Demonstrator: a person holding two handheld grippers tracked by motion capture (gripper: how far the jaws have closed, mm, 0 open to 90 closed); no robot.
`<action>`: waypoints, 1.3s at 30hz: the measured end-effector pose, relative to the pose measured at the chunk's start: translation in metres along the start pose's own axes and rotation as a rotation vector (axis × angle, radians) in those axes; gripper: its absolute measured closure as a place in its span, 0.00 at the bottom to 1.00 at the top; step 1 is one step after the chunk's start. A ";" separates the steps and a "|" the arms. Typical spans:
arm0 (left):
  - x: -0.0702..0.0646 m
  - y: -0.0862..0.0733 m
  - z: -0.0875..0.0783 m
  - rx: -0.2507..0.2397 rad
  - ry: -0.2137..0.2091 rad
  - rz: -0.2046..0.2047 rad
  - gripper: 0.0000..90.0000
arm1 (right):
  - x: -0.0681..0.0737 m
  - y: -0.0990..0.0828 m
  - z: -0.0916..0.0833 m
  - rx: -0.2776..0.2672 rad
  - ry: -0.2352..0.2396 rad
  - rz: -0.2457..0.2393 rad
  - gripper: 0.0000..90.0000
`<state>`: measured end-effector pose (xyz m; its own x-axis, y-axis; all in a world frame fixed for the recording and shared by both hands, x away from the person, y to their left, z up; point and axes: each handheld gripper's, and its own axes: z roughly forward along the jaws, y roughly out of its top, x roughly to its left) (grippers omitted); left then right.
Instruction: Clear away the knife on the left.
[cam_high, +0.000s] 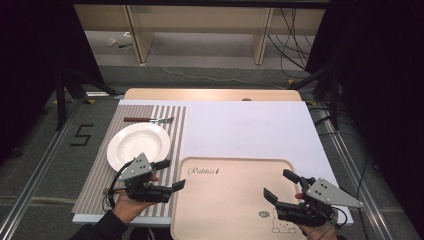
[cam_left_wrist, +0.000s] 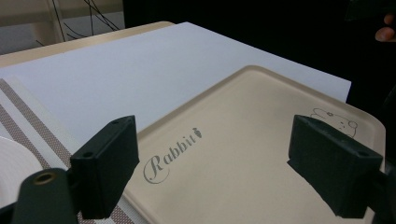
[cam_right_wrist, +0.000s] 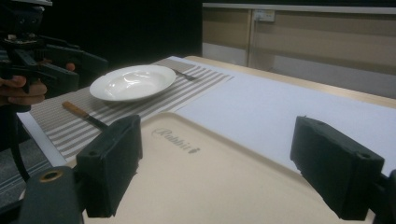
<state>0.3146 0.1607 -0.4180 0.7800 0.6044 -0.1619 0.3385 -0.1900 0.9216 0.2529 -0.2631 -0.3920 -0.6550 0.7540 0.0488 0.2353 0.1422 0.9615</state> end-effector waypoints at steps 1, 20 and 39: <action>0.001 0.000 0.000 0.003 -0.001 0.002 0.18 | 0.000 0.000 0.000 0.000 0.000 0.000 0.20; 0.007 0.001 0.000 0.193 0.008 0.061 0.18 | 0.000 0.000 0.000 0.000 0.002 -0.001 0.20; 0.029 -0.010 -0.009 0.518 0.076 0.155 0.19 | 0.000 0.000 0.000 0.003 0.004 -0.001 0.20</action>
<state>0.3291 0.1872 -0.4283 0.8079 0.5894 0.0054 0.4523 -0.6258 0.6355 0.2530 -0.2627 -0.3921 -0.6582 0.7513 0.0486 0.2362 0.1449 0.9608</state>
